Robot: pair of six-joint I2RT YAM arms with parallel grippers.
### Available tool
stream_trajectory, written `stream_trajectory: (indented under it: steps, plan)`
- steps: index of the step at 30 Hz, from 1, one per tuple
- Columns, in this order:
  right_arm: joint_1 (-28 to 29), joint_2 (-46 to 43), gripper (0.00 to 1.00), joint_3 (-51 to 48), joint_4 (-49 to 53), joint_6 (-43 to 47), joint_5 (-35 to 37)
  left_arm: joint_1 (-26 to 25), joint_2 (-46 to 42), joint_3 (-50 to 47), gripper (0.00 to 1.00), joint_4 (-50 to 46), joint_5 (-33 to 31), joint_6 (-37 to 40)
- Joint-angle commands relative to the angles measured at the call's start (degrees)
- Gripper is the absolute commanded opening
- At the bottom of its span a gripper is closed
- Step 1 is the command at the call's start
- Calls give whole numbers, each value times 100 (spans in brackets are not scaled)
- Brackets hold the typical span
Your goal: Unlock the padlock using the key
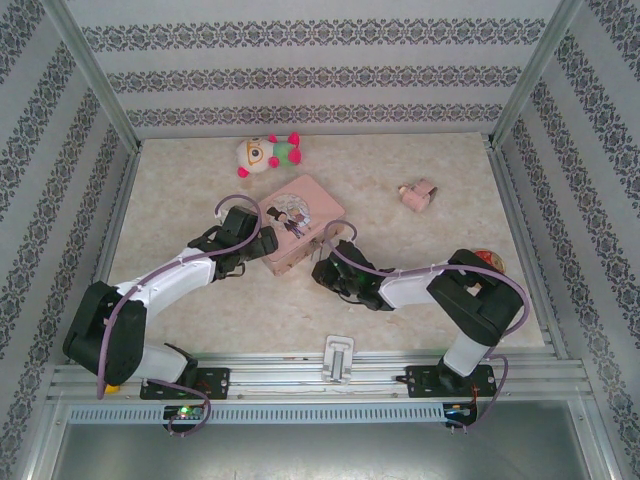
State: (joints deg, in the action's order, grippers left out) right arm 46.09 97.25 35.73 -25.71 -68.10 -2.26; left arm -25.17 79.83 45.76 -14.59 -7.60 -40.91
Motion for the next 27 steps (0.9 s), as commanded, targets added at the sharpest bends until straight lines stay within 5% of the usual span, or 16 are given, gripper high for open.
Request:
stream_trajectory:
  steps: [1,27]
  plan:
    - [-95,242,0,-108,-664,-236,24,-60,42,-98,99,-229,-73,52]
    - [-266,623,0,-241,-1674,-713,-2,-62,-71,-244,99,-369,-51,21]
